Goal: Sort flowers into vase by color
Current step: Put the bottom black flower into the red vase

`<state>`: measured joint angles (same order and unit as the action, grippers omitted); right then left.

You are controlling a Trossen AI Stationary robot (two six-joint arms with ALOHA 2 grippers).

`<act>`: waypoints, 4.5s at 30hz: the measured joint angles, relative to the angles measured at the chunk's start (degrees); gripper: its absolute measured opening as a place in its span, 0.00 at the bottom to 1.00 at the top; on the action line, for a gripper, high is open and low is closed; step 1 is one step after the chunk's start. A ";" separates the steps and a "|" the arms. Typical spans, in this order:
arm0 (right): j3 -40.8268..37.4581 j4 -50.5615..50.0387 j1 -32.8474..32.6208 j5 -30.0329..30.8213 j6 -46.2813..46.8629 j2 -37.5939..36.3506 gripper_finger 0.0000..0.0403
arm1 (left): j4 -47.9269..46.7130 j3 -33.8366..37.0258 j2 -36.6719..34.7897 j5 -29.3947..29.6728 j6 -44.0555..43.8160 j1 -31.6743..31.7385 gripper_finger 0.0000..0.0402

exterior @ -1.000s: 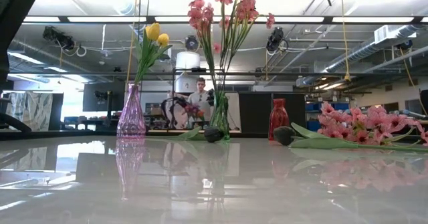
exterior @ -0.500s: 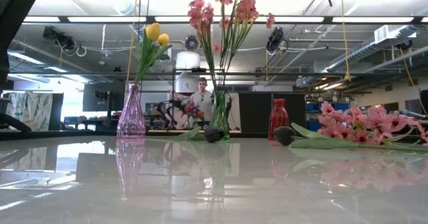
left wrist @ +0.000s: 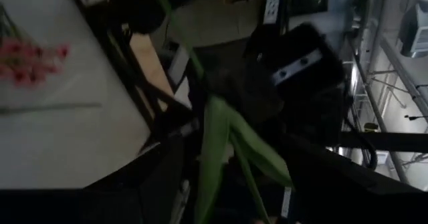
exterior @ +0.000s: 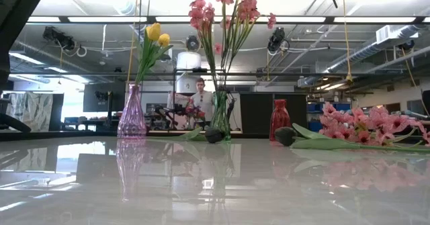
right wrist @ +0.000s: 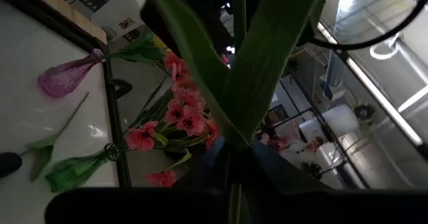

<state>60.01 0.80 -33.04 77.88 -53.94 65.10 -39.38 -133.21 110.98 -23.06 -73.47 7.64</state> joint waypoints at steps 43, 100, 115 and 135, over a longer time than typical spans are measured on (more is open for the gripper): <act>0.02 40.16 2.60 3.32 10.31 -1.07 0.10 | -13.63 -0.02 -11.33 10.00 56.13 -1.71 0.67; -26.40 41.96 46.64 -23.51 63.62 -0.87 0.10 | -25.13 0.00 -10.10 15.29 56.28 -9.99 0.67; -26.40 33.30 47.39 -25.05 66.07 -0.87 0.10 | -25.11 0.00 -10.10 15.44 56.26 -9.99 0.67; -26.40 31.04 50.75 -31.73 69.45 5.43 0.10 | -24.69 -0.02 -10.10 15.33 56.26 -9.99 0.67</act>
<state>33.61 31.84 17.72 46.15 15.51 70.53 -64.07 -133.23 100.88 -7.73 -17.21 -2.35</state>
